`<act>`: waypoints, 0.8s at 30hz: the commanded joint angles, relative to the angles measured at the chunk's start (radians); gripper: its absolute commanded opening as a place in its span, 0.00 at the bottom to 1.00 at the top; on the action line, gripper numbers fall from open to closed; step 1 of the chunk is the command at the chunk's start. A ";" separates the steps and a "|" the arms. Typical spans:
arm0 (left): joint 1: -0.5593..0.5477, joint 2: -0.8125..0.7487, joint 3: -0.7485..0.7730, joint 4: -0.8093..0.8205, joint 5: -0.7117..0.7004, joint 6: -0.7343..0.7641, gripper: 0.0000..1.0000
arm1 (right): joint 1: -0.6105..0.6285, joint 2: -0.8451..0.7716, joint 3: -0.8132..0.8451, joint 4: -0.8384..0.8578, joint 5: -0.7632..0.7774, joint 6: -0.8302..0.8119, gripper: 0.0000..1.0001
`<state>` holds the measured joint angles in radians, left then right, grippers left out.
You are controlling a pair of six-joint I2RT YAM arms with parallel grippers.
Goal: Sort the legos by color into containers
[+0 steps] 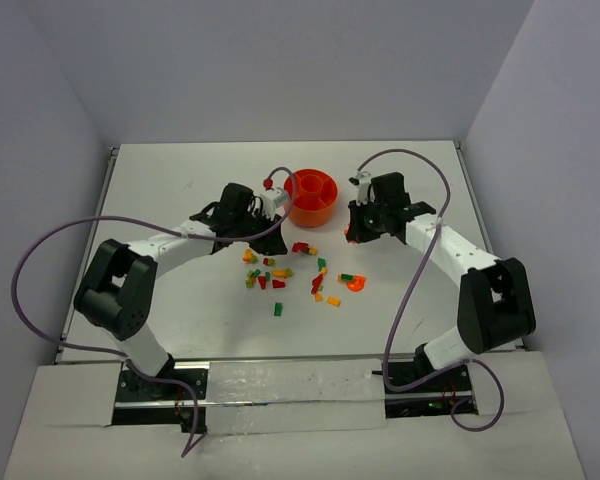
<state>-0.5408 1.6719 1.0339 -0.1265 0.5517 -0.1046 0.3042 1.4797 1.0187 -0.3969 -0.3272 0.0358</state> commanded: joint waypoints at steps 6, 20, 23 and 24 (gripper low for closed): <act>-0.002 0.123 0.074 -0.089 -0.152 0.094 0.00 | -0.004 0.121 -0.018 -0.028 0.117 -0.153 0.00; -0.003 0.118 0.102 -0.162 -0.063 0.163 0.26 | -0.005 0.081 -0.042 -0.119 0.073 -0.250 0.62; -0.003 0.084 0.110 -0.176 -0.002 0.181 0.50 | -0.005 0.022 -0.049 -0.150 0.022 -0.300 0.65; -0.002 0.059 0.119 -0.189 0.026 0.199 0.60 | -0.005 -0.017 -0.054 -0.163 -0.014 -0.353 0.65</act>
<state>-0.5415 1.8136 1.0979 -0.2745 0.4687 0.0405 0.3031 1.5893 0.9722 -0.5096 -0.2547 -0.2057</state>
